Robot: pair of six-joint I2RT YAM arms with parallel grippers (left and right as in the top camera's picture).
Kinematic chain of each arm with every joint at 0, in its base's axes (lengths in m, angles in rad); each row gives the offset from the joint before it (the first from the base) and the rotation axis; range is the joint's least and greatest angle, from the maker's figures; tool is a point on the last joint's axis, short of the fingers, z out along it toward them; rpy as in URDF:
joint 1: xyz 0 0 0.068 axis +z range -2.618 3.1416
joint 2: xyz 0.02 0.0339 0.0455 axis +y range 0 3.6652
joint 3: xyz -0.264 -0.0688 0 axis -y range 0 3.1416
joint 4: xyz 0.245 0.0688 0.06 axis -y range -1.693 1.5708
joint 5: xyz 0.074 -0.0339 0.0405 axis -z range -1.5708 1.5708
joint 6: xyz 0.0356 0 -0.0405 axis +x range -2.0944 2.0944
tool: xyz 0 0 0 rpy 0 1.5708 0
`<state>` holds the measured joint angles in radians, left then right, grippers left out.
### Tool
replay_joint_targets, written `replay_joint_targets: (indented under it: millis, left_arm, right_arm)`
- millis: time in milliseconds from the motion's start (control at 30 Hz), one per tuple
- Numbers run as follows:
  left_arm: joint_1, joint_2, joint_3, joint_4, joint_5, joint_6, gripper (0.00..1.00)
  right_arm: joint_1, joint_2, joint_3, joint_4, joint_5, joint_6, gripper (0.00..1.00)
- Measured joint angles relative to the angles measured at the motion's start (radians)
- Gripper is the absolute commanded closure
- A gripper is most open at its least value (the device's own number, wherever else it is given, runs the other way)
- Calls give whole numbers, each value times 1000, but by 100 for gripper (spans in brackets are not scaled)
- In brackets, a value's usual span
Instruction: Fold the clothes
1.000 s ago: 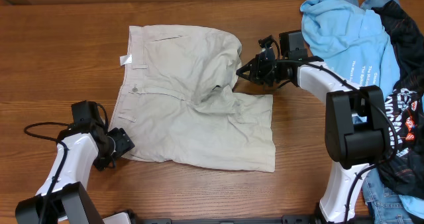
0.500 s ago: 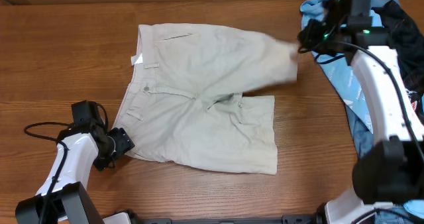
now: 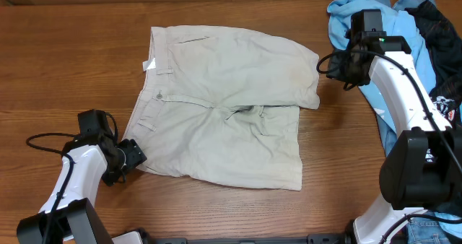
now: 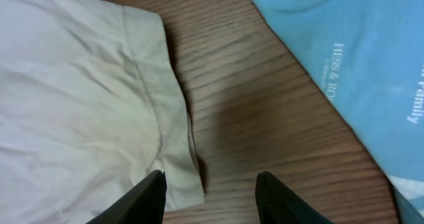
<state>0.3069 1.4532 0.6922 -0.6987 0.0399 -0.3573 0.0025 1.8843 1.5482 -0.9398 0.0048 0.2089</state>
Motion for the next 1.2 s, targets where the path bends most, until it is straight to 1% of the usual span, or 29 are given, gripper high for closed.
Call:
replay_joint_targets:
  millis: [33,67,100,233,300,400,467,533,600,667,733,833,867,1100,1200]
  left_arm:
    - [0,0,0,0,0,0,28]
    - [0,0,0,0,0,0,28]
    - [0,0,0,0,0,0,28]
    - [0,0,0,0,0,0,28]
    - [0,0,0,-1,0,0,28]
    - [0,0,0,-1,0,1,28]
    - [0,0,0,-1,0,2,28]
    - [0,0,0,-1,0,2,28]
    - [0,0,0,-2,0,2,28]
    - [0,0,0,-3,0,2,28]
    - [0,0,0,-3,0,2,28]
    - [0,0,0,-3,0,2,28]
    - [0,0,0,-3,0,2,28]
    - [0,0,0,-3,0,2,28]
    - [0,0,0,-3,0,2,28]
  right_arm:
    - [0,0,0,23,-27,-5,47]
    - [-1,0,0,40,-50,-8,42]
    - [-1,0,0,68,-77,-17,39]
    - [0,39,2,176,-137,-38,36]
    - [0,84,3,231,-153,-39,28]
    - [-2,168,3,296,-164,-41,27]
    - [-3,227,3,351,-167,-43,24]
    - [-3,263,2,398,-172,-44,25]
    - [-3,290,2,444,-175,-46,33]
    - [-3,299,2,470,-185,-51,48]
    - [-3,300,2,491,-208,-47,67]
    - [-3,300,2,504,-245,-47,94]
    - [-3,300,2,504,-254,-50,96]
    - [-4,300,2,503,-288,-41,96]
    - [-6,300,19,475,-286,-41,96]
